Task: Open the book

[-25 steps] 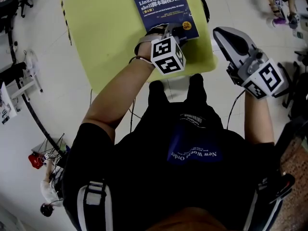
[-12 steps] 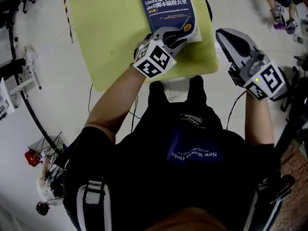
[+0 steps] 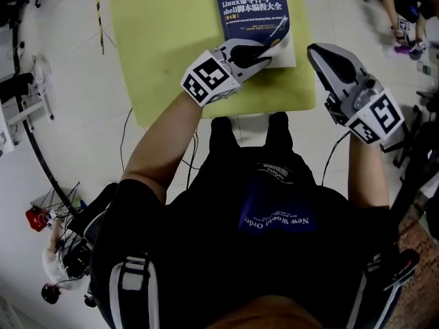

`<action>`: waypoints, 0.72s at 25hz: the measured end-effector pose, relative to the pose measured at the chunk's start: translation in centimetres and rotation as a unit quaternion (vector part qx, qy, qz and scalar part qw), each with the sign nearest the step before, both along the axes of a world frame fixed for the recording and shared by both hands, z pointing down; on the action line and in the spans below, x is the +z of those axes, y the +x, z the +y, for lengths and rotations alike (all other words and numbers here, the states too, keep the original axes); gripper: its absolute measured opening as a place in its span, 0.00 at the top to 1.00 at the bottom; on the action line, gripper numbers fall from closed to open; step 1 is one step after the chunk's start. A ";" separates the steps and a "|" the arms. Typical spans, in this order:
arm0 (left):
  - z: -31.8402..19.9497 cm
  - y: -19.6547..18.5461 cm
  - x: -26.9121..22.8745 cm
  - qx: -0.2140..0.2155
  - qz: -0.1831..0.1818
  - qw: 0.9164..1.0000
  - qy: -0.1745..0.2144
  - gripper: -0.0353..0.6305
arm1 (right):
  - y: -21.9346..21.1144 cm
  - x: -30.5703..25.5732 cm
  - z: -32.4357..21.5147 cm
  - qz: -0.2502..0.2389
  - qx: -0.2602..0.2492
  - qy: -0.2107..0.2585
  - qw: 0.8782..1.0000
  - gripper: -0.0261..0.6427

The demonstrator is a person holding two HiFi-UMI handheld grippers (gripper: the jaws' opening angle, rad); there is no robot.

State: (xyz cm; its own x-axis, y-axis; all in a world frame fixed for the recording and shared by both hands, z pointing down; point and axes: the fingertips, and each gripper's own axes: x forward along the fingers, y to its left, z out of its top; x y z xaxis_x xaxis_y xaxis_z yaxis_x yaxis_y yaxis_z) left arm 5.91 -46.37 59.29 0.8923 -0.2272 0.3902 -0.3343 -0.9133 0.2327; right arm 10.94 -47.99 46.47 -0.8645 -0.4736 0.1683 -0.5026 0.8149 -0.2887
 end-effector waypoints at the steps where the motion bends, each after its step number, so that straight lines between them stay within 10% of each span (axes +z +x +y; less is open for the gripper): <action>1: 0.0 -0.2 -0.2 -0.009 0.008 1.000 0.002 0.80 | -0.1 0.0 0.0 0.001 -0.002 0.000 1.000 0.98; 6: 0.4 -2.8 -1.4 -0.113 0.070 0.991 -0.001 0.82 | -0.5 0.0 -0.1 0.010 -0.014 -0.002 1.000 0.98; 10: 1.5 -7.6 -2.1 -0.234 0.156 0.959 -0.044 0.82 | -1.5 0.1 -0.2 0.020 -0.024 -0.004 0.999 0.98; 14: 1.8 -12.6 -3.2 -0.315 0.296 0.895 -0.114 0.82 | -3.3 -0.4 -0.1 0.026 -0.040 -0.003 0.999 0.98; 18: 2.3 -18.1 -2.5 -0.379 0.417 0.810 -0.164 0.82 | -6.3 -0.3 0.3 0.028 -0.058 -0.004 0.998 0.98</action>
